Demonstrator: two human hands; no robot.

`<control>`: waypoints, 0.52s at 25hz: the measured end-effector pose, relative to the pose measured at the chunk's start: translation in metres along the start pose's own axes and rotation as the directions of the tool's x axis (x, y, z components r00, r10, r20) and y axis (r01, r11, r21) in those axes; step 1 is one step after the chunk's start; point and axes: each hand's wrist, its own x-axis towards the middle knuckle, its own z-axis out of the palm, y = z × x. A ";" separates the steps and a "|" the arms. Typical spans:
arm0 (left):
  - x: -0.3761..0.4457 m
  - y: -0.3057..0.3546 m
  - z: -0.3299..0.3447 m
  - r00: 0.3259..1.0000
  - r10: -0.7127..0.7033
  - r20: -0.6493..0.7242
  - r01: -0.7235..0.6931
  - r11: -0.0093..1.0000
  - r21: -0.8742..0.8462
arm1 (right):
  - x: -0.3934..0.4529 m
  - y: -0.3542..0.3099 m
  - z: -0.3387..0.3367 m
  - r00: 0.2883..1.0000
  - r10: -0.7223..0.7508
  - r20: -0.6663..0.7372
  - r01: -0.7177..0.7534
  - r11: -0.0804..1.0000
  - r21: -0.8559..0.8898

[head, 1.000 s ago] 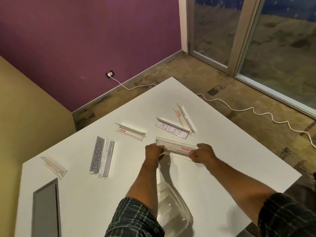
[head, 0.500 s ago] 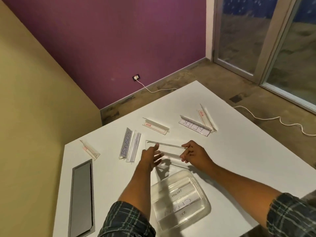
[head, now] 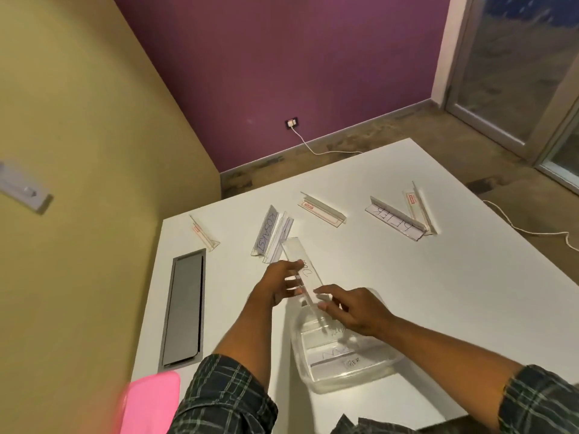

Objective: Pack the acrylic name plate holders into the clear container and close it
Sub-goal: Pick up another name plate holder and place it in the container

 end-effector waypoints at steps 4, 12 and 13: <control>-0.001 -0.005 -0.008 0.997 0.040 0.061 -0.050 0.983 0.175 | 0.007 0.012 -0.011 0.981 -0.083 -0.178 0.078 0.996 -0.032; -0.003 -0.016 0.016 0.911 -0.094 0.402 -0.228 0.699 0.678 | 0.031 0.060 -0.035 0.964 -0.138 0.226 0.216 0.904 -0.369; -0.003 -0.017 0.019 0.902 -0.091 0.423 -0.255 0.676 0.691 | 0.032 0.063 -0.034 0.947 -0.153 0.282 0.264 0.871 -0.414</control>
